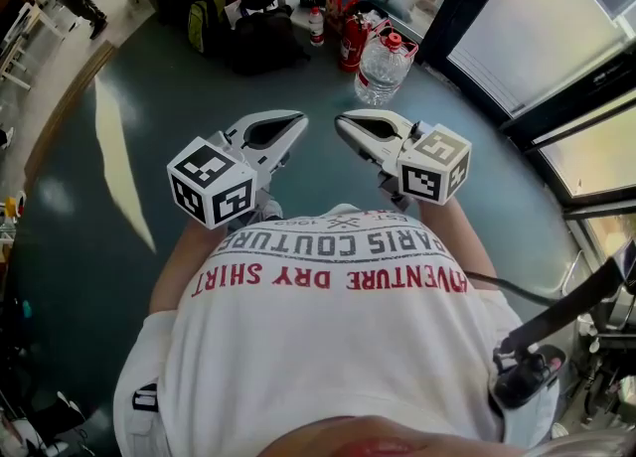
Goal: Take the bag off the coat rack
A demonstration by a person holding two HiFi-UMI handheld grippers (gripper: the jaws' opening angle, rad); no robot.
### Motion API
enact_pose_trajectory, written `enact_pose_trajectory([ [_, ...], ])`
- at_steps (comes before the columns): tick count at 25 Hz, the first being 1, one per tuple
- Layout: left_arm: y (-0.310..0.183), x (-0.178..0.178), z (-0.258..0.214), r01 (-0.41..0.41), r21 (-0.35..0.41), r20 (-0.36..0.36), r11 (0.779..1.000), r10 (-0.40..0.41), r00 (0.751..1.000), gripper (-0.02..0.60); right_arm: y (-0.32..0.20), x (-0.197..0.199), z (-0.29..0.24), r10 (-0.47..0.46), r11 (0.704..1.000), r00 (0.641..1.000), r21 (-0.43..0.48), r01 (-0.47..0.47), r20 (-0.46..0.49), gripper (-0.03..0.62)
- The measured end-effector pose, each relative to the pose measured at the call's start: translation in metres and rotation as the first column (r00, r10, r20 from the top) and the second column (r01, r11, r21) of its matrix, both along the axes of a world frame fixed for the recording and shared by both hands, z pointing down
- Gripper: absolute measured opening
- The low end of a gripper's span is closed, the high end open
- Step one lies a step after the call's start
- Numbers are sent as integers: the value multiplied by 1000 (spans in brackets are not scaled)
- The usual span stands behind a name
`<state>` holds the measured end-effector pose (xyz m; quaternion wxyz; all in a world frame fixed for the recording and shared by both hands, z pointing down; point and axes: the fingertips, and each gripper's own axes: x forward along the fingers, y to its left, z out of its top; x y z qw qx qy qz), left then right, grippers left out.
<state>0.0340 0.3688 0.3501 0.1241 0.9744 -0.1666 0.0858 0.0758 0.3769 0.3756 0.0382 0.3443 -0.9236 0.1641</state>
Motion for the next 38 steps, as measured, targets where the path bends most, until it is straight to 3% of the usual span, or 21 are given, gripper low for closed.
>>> enact_pose_trajectory([
  [9, -20, 16, 8, -4, 0, 22, 1000, 4, 1000, 3, -22, 18, 11, 19, 1000, 1000, -7, -19, -15, 2],
  [17, -102, 9, 27, 11, -29, 14, 1000, -10, 1000, 3, -104, 15, 35, 37, 997, 999, -64, -36, 19, 2],
  [23, -230, -2, 59, -6, -80, 18, 997, 8, 1000, 3, -230, 7, 62, 67, 992, 998, -110, -65, 20, 2],
  [28, -384, -18, 69, 7, -112, 7, 994, -6, 1000, 3, -380, 1, 71, 108, 984, 994, -146, -104, 15, 2],
  [33, -530, -43, 80, 31, -91, 43, 995, -27, 999, 3, -533, -20, 68, 110, 986, 994, -121, -111, -14, 2],
  [38, -596, -74, 42, 56, -75, 6, 996, -56, 998, 3, -597, -48, 28, 134, 988, 991, -75, -135, -18, 2],
])
